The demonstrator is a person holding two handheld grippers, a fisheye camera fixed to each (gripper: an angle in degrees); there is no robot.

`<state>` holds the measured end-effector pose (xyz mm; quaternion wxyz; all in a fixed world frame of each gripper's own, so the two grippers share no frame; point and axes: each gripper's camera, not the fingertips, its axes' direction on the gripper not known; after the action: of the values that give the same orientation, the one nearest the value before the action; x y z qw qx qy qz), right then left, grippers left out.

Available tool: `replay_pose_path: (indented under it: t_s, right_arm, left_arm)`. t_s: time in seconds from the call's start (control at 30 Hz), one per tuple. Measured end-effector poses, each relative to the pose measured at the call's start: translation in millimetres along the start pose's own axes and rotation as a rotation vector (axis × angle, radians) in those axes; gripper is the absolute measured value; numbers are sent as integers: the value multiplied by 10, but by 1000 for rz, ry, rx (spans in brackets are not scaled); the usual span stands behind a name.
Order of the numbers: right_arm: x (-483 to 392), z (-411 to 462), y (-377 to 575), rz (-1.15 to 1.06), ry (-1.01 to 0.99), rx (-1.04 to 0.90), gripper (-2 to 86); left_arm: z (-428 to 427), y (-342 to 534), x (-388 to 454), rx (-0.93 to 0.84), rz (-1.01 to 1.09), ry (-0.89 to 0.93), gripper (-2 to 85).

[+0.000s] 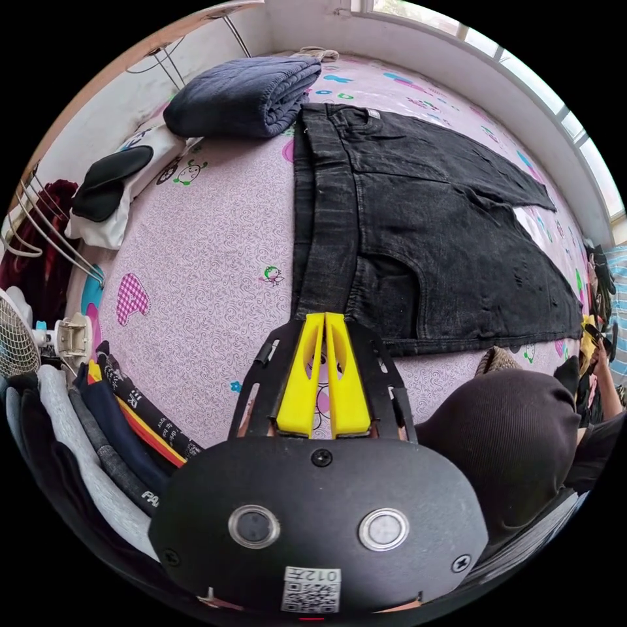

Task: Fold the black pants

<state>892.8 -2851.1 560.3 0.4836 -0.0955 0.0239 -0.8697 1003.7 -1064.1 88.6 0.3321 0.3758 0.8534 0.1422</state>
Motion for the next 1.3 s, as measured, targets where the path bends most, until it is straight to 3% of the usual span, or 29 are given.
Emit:
replay_pose_path:
  t_s: [0.17, 0.33, 0.67, 0.83, 1.07, 1.3]
  right_arm:
    - [-101, -31, -301, -22, 124, -68, -9]
    - [-97, -181, -479, 18, 128, -66, -9]
    - [97, -538, -657, -35, 73, -83, -9]
    - [160, -656, -864, -141, 139, -154, -9]
    - [402, -769, -1232, -229, 213, -303, -8]
    - [972, -928, -1413, -207, 152, -319, -8]
  left_arm:
    - [-15, -81, 145, -65, 70, -52, -1]
    - [-29, -125, 282, -98, 117, -101, -1]
    - [-95, 9, 255, -139, 50, -109, -1]
    - [-173, -109, 366, -171, 35, -104, -1]
    - [-773, -795, 730, 95, 106, -54, 3]
    - [-729, -1872, 1491, 103, 281, -119, 25]
